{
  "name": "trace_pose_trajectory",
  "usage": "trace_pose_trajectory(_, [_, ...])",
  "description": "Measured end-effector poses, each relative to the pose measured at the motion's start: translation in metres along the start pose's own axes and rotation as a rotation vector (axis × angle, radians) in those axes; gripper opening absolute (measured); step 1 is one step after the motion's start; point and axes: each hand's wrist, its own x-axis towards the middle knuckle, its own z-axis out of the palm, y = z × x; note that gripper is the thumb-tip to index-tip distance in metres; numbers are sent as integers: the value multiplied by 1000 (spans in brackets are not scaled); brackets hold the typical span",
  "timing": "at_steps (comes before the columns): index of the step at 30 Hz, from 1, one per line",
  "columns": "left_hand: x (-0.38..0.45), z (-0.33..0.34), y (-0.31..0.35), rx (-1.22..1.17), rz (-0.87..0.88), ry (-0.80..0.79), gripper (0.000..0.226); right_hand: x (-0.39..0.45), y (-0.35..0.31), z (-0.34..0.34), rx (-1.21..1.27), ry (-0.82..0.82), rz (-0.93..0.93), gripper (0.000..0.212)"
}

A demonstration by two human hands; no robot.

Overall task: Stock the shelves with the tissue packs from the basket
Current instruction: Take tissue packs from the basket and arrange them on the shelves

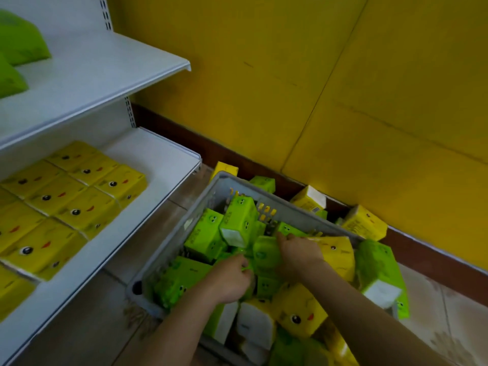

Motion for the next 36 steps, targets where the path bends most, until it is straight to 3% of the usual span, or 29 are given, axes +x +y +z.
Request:
trace_pose_trajectory(3, [-4,-7,3,-53,-20,-7,30,0,-1,-7,-80,-48,-6,52])
trace_pose_trajectory(6, [-9,-17,8,-123,-26,21,30,-14,2,-16,-48,7,-50,47])
trace_pose_trajectory(11, [-30,-46,14,-801,-87,29,47,-54,6,-27,96,579,-247,75])
trace_pose_trajectory(13, [-39,-55,15,-1033,-43,59,48,-61,6,-28,112,792,-356,76])
trace_pose_trajectory(16, [-47,-63,17,-1094,29,189,46,-64,2,-33,87,979,-451,71])
trace_pose_trajectory(18, [-53,-70,16,-1100,60,231,35,-61,-2,-42,127,1017,-487,74])
trace_pose_trajectory(20, [-60,-84,16,-1109,33,254,25,-58,-6,-57,207,1000,-491,79])
trace_pose_trajectory(22, [-71,-100,15,-1076,-77,221,29,-53,-10,-77,301,980,-542,72])
trace_pose_trajectory(25, [-88,-128,3,-1000,-190,135,68,-43,-17,-111,585,859,-629,62])
trace_pose_trajectory(28, [-105,-153,-6,-806,-152,213,92,-33,-30,-143,1052,631,-609,48])
trace_pose_trajectory(30, [-113,-164,-6,-761,-48,308,81,-24,-42,-157,1293,455,-598,42])
trace_pose_trajectory(32, [-122,-169,1,-895,59,394,64,-19,-56,-171,1363,326,-639,29])
trace_pose_trajectory(36, [-130,-188,6,-922,55,688,54,-13,-81,-198,1423,302,-619,39])
